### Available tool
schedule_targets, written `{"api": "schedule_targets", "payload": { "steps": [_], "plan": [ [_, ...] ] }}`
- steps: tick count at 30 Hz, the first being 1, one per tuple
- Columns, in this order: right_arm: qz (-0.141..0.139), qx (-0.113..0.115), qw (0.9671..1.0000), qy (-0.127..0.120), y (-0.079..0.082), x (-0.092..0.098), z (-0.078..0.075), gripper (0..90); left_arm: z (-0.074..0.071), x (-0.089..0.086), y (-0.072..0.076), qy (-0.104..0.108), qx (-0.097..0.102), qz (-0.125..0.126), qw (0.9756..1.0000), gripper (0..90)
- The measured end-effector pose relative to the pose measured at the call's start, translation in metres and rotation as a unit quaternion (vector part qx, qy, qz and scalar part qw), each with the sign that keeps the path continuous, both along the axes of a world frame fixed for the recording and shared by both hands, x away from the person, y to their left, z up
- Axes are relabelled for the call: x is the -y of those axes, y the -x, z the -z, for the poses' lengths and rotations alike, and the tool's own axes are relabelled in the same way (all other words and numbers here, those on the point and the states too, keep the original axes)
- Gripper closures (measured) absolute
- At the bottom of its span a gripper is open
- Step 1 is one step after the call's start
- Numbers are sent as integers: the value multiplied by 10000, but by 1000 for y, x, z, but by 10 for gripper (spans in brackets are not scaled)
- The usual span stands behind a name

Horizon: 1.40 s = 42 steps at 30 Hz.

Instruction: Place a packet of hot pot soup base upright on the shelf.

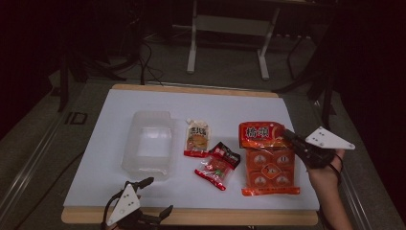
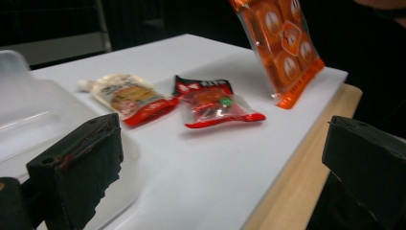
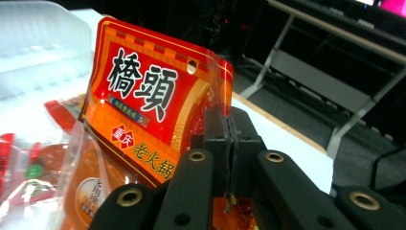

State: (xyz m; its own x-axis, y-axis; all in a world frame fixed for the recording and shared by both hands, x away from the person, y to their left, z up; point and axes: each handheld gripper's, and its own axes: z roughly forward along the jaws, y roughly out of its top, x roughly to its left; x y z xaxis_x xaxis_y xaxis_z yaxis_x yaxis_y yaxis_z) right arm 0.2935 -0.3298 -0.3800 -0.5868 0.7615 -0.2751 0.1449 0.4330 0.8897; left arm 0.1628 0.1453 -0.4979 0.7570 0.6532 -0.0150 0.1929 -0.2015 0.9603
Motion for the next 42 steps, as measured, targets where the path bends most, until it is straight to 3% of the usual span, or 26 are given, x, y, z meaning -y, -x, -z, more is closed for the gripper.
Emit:
{"api": "schedule_targets", "payload": {
  "steps": [3, 7, 13, 17, 20, 31, 35, 38, 42],
  "plan": [
    [-92, 122, 9999, 17, 14, -1, -3, 885, -3, 10, -1, -18, -61, 148, 9999, 8],
    [-201, 223, 9995, -17, 30, 1, -7, 885, -9, 23, -6, 123, -142, 372, 9991, 7],
    [-349, 332, 9987, -160, 51, 6, -7, 885, -13, 41, -16, 264, -172, 484, 9983, 8],
    [-418, 361, 9983, -177, 62, 6, -8, 885, -17, 55, -21, 141, -92, 538, 9984, 7],
    [-451, 359, 9982, -164, 70, 6, -8, 885, -21, 66, -27, 167, -117, 677, 9975, 8],
    [-364, 314, 9983, -319, 87, 21, -2, 884, -19, 115, -54, 107, 12, 1100, 9939, 7],
    [-313, 292, 9985, -344, 90, 25, 0, 884, -20, 129, -66, 130, 146, 1268, 9917, 8],
    [-314, 299, 9984, -361, 91, 27, 1, 883, -20, 138, -76, 245, 233, 1242, 9917, 8],
    [-323, 313, 9983, -378, 92, 26, 1, 882, -18, 150, -89, 185, 276, 1363, 9901, 43]
  ]
}}
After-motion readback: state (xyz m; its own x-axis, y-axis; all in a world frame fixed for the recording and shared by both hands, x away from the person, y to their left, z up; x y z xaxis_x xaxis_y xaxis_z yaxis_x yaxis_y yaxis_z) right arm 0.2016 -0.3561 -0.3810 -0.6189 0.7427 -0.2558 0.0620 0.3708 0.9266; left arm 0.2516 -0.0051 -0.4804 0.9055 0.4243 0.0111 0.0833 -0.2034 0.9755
